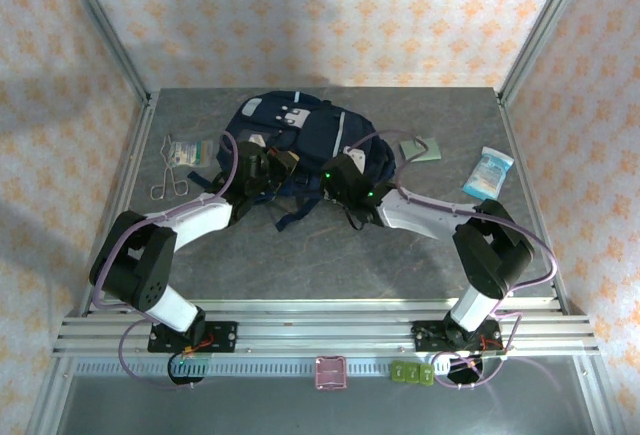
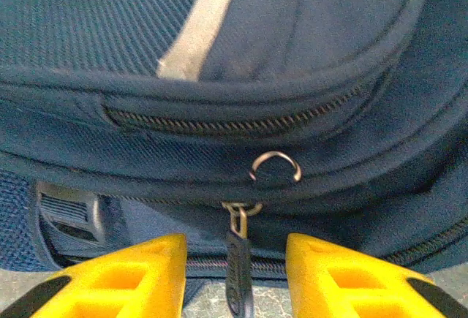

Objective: Pack the student bag

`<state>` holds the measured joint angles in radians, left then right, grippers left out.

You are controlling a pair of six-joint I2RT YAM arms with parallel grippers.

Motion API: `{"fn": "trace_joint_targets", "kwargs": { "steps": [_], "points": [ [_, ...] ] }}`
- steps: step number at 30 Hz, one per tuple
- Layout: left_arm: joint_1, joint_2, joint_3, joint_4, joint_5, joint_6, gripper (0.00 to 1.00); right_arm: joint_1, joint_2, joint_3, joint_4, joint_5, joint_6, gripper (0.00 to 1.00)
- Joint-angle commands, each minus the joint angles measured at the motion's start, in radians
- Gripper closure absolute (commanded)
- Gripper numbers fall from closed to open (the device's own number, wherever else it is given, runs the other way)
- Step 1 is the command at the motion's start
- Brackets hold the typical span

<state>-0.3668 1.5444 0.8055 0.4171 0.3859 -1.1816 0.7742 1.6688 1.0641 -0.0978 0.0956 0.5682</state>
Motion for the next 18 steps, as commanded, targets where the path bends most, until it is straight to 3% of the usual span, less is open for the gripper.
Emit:
{"fn": "trace_joint_targets", "kwargs": {
  "steps": [1, 10, 12, 18],
  "points": [
    [-0.011, -0.051, 0.036, 0.141, 0.041, -0.005, 1.0, 0.004, -0.02, -0.017, -0.039, 0.051, 0.016, 0.67],
    [-0.011, -0.058, 0.027, 0.147, 0.044, -0.008, 1.0, 0.004, 0.055, 0.062, -0.037, 0.097, -0.041, 0.87],
    [-0.01, -0.062, 0.019, 0.153, 0.042, -0.01, 1.0, 0.003, 0.081, 0.103, -0.066, 0.12, -0.062, 0.99],
    [0.009, -0.083, -0.007, 0.122, 0.031, 0.02, 1.0, -0.024, 0.045, 0.088, -0.141, 0.165, -0.092, 1.0]
  ]
}}
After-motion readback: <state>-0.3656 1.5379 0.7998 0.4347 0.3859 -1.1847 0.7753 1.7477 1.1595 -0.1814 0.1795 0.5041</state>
